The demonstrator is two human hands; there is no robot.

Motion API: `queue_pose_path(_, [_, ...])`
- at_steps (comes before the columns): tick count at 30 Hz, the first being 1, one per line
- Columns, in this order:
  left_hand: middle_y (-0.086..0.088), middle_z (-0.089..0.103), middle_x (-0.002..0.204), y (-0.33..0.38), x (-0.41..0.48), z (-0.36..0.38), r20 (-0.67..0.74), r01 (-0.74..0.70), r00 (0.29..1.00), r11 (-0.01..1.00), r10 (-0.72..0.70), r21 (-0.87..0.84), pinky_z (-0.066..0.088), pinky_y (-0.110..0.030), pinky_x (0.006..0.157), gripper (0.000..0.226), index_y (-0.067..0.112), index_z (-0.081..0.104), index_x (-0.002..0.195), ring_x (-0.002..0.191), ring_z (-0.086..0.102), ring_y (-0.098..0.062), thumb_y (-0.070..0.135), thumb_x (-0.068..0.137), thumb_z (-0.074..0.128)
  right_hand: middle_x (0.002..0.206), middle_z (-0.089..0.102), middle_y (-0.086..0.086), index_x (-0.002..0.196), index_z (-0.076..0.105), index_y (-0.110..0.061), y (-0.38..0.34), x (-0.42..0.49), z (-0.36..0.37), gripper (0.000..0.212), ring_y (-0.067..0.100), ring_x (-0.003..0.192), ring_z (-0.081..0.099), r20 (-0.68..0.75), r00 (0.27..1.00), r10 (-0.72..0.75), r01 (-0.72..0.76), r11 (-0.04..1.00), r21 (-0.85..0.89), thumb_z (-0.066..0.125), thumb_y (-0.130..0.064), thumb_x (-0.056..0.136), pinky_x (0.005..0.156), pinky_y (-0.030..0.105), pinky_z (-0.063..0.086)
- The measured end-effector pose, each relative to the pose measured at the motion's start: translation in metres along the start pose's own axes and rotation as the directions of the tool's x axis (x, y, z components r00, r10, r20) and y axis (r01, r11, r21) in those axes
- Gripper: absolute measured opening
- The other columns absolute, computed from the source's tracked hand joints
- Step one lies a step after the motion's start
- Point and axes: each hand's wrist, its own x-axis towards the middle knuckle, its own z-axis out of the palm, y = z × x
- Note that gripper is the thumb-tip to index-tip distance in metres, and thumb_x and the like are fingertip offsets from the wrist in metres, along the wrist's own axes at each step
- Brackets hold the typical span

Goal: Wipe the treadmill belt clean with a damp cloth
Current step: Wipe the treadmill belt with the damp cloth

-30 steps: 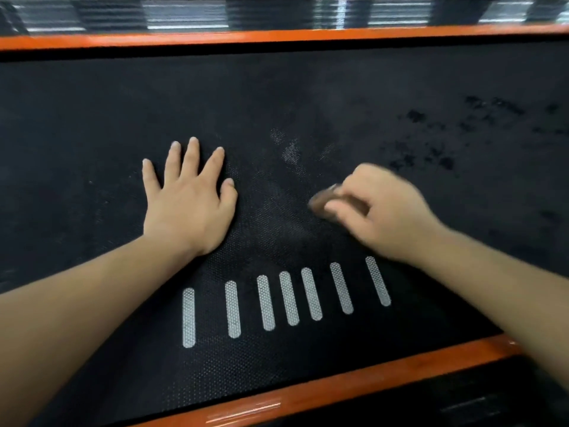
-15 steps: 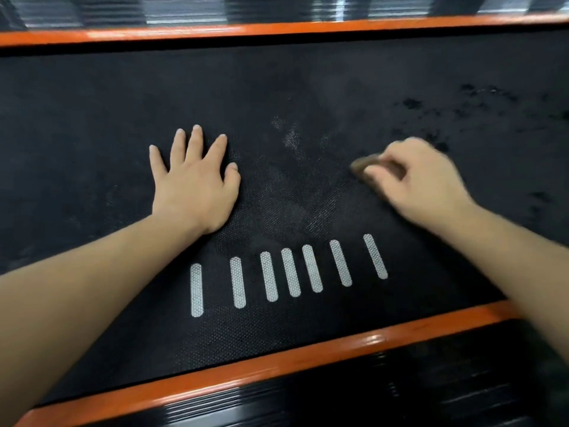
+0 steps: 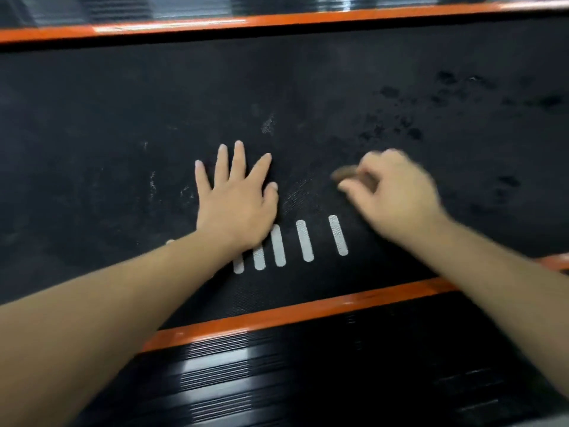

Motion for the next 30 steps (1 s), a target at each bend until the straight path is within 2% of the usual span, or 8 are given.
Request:
queue_pose_path(4, [-0.004,-0.002,0.170,-0.001,-0.003,0.003,-0.003,0.016,1.000,0.998,-0.016,0.067,-0.010,-0.056,0.122,0.056,0.039,0.015,0.159,0.155,-0.013,-0.024,0.050,0.104,0.019,0.083,0.048,-0.003,0.085,0.057,-0.024,-0.011,-0.029,-0.008,0.036,0.025,0.079,0.058,0.137,0.949,-0.284,0.283,0.959,0.031,0.050,-0.059,0.087,0.061,0.036,0.049])
queue_pose_path(6, [-0.006,0.000,0.170,0.002,-0.002,0.004,-0.007,0.021,1.000,0.995,-0.020,0.099,-0.008,-0.058,0.122,0.056,0.038,0.015,0.159,0.156,-0.010,-0.026,0.050,0.104,0.018,0.087,0.047,0.000,0.088,0.054,-0.023,0.025,0.007,-0.016,0.033,0.032,0.087,0.059,0.085,0.978,-0.191,0.199,0.974,-0.109,0.054,-0.056,0.091,0.065,0.037,0.046])
queue_pose_path(10, [-0.008,0.002,0.170,0.004,-0.003,0.004,-0.021,0.019,1.000,0.990,-0.016,0.139,-0.005,-0.061,0.122,0.058,0.036,0.015,0.159,0.156,-0.007,-0.029,0.051,0.103,0.017,0.097,0.050,0.009,0.100,0.055,-0.016,0.061,0.038,-0.017,0.034,0.037,0.092,0.058,-0.060,0.994,0.096,-0.103,0.987,-0.120,0.056,-0.050,0.094,0.068,0.037,0.042])
queue_pose_path(16, [-0.010,-0.004,0.170,0.004,0.000,0.002,0.007,0.004,1.000,0.988,-0.005,0.153,-0.008,-0.063,0.120,0.060,0.034,0.010,0.160,0.155,-0.012,-0.031,0.053,0.103,0.014,0.088,0.047,-0.004,0.092,0.062,-0.019,0.022,0.008,-0.003,0.038,0.021,0.083,0.056,0.105,0.951,-0.290,0.289,0.957,0.026,0.054,-0.056,0.088,0.065,0.032,0.044])
queue_pose_path(21, [-0.010,0.000,0.170,0.005,0.006,-0.006,0.035,-0.076,0.997,0.995,0.074,0.062,-0.010,-0.062,0.120,0.057,0.027,0.021,0.157,0.156,-0.009,-0.027,0.048,0.104,0.026,0.096,0.046,0.004,0.099,0.058,-0.017,0.051,0.082,0.002,0.033,0.034,0.093,0.058,-0.113,0.977,0.180,-0.188,0.980,-0.070,0.059,-0.049,0.093,0.070,0.033,0.037])
queue_pose_path(23, [-0.011,0.005,0.169,0.012,0.014,-0.007,0.012,-0.085,0.996,0.996,0.085,0.011,-0.008,-0.061,0.121,0.054,0.023,0.028,0.154,0.156,-0.005,-0.028,0.042,0.104,0.033,0.095,0.047,0.003,0.099,0.059,-0.017,0.026,0.067,0.009,0.032,0.027,0.087,0.054,-0.090,0.986,0.140,-0.143,0.989,-0.030,0.062,-0.047,0.092,0.071,0.032,0.037])
queue_pose_path(27, [-0.014,0.010,0.168,0.019,0.025,-0.007,-0.003,-0.080,0.997,0.996,0.080,-0.039,-0.006,-0.063,0.120,0.052,0.021,0.033,0.151,0.156,-0.002,-0.033,0.035,0.102,0.041,0.089,0.049,0.001,0.096,0.061,-0.016,0.002,0.028,0.005,0.031,0.017,0.079,0.050,0.102,0.984,-0.144,0.144,0.990,0.009,0.062,-0.047,0.091,0.064,0.030,0.039])
queue_pose_path(30, [-0.013,0.010,0.168,0.017,0.025,-0.006,-0.012,-0.079,0.997,0.996,0.079,-0.044,-0.006,-0.063,0.120,0.054,0.024,0.031,0.154,0.156,-0.002,-0.032,0.039,0.102,0.039,0.092,0.049,0.000,0.097,0.061,-0.016,0.037,0.071,0.000,0.033,0.025,0.088,0.056,0.008,0.998,-0.058,0.058,0.996,-0.068,0.060,-0.048,0.091,0.070,0.030,0.039])
